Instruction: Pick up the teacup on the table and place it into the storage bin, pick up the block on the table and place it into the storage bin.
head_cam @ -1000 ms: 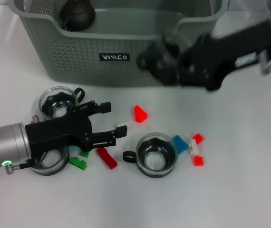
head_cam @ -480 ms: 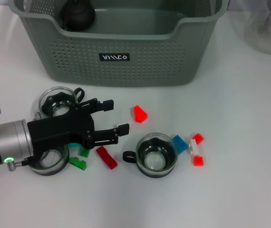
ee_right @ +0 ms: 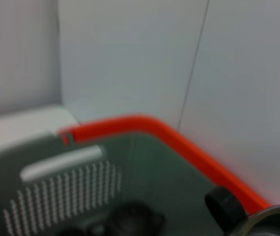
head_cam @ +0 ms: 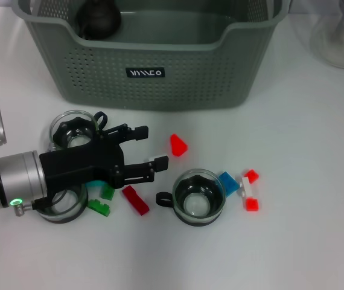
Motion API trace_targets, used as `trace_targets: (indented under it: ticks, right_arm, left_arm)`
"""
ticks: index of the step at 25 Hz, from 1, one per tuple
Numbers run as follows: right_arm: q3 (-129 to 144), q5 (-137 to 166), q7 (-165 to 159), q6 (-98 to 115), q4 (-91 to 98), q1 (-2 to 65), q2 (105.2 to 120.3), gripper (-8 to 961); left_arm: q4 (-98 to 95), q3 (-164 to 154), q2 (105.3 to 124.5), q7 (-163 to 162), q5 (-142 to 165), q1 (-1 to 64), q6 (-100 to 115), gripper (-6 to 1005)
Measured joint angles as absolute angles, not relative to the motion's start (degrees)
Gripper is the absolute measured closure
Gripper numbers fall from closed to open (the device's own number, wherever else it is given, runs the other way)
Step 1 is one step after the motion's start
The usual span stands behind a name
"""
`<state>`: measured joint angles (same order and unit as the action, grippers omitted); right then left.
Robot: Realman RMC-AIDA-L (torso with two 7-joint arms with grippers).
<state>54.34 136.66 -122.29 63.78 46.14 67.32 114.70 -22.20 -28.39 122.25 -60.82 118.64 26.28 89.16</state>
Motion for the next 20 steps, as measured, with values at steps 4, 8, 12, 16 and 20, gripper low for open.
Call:
trace_targets:
  ticks: [4,8,12,16,20]
  right_arm:
    - [58.2,141.6,-122.3,55.8,39.1,69.9,115.92,810]
    - [60.7,143.9,-123.0,52.9,37.3,70.5,117.69,805]
    - [62.5,146.8,-125.0,51.2,37.2,70.6,119.29,799]
    - [63.8,148.0,-126.3,50.1,36.3,70.7,119.93,793]
    - [64.6,148.1,-126.5,48.0,33.4,71.0,120.17,787]
  left_arm:
    - [-22.1,-28.4,122.25,-60.8,118.6,26.3,89.1,140]
    - [-22.1,-28.4,122.26,-60.8,118.7,26.2,89.1,139]
    - [-22.1,-28.4,122.26,-60.8,118.7,26.3,89.1,139]
    - [-22.1,-28.5,122.26,-60.7,118.7,26.3,89.1,140]
    - [-22.1,-28.5,122.26,-60.7,118.7,26.2,89.0,140]
